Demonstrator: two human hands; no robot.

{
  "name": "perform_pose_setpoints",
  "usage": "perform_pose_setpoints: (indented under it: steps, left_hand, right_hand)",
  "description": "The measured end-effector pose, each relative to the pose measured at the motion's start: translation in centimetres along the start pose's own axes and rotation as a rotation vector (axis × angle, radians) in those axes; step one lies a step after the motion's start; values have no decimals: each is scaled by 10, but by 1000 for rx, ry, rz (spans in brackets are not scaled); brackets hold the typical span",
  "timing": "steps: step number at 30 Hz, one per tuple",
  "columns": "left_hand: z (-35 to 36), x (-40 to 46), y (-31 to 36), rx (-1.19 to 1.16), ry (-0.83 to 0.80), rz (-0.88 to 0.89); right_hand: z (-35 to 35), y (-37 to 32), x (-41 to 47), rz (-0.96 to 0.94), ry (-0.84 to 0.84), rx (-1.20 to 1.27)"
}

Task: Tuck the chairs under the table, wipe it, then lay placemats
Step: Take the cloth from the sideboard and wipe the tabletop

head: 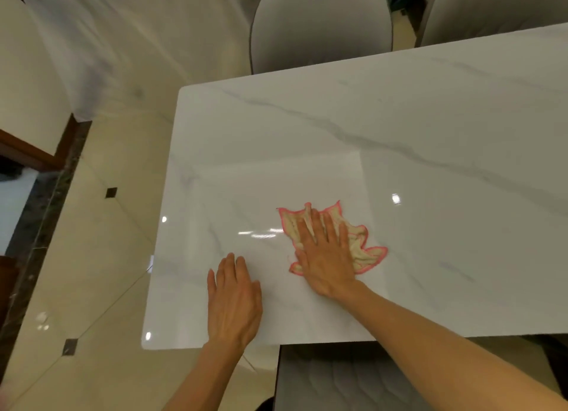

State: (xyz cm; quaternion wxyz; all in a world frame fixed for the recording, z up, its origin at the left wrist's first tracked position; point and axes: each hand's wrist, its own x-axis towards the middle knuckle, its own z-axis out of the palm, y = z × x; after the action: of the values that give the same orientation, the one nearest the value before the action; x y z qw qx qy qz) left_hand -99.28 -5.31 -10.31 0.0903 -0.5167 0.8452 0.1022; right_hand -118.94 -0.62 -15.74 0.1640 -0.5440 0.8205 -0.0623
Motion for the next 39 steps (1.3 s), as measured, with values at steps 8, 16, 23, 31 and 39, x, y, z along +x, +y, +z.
perform_pose_setpoints:
  steps: [8, 16, 23, 31, 39]
  left_hand:
    - [-25, 44, -42, -114, -51, 146]
    - [-48, 95, -150, -135, -67, 246]
    - [-81, 135, -241, -61, -118, 380]
    - [-102, 202, -249, 22, -174, 521]
    - [-131, 324, -233, 82, -212, 667]
  right_hand:
    - [8, -15, 2, 138, -1, -66]
    - [40, -135, 0, 370, 96, 70]
    - [77, -242, 13, 377, 89, 5]
    - [79, -247, 33, 463, 99, -19]
    - [48, -261, 206, 428, 197, 39]
